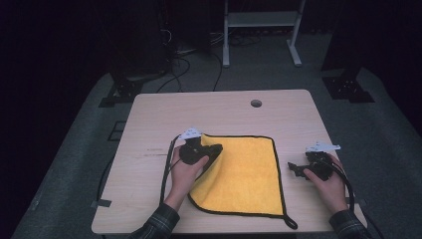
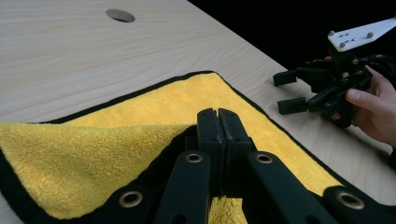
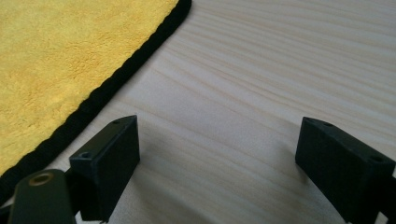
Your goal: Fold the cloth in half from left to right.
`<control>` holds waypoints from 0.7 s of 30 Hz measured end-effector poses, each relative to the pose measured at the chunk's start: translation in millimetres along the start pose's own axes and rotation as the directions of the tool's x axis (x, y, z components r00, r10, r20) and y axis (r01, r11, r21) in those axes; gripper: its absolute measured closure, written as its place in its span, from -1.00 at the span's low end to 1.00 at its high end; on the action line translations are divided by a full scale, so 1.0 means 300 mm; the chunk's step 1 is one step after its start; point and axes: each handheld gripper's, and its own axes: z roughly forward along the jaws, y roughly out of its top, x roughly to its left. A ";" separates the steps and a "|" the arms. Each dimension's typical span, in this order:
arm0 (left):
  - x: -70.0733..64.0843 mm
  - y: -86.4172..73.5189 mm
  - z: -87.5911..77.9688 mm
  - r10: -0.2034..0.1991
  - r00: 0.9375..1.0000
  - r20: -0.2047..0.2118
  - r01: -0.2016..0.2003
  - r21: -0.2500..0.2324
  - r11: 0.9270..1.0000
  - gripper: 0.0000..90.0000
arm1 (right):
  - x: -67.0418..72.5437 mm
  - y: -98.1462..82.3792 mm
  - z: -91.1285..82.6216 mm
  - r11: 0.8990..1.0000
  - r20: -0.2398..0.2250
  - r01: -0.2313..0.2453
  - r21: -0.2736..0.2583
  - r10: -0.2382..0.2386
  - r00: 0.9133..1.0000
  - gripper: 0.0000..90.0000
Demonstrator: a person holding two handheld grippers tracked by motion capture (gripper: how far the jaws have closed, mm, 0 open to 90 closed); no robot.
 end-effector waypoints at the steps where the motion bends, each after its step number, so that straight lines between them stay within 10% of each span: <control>1: -0.006 0.003 0.010 0.001 1.000 0.005 -0.001 0.004 1.000 0.97 | 0.000 0.000 0.000 1.000 0.000 0.000 0.000 0.000 1.000 -0.72; 21: -0.106 0.049 0.159 0.024 0.995 0.097 -0.025 0.009 1.000 0.97 | 0.000 0.000 0.000 1.000 0.000 0.000 0.000 0.000 1.000 -0.72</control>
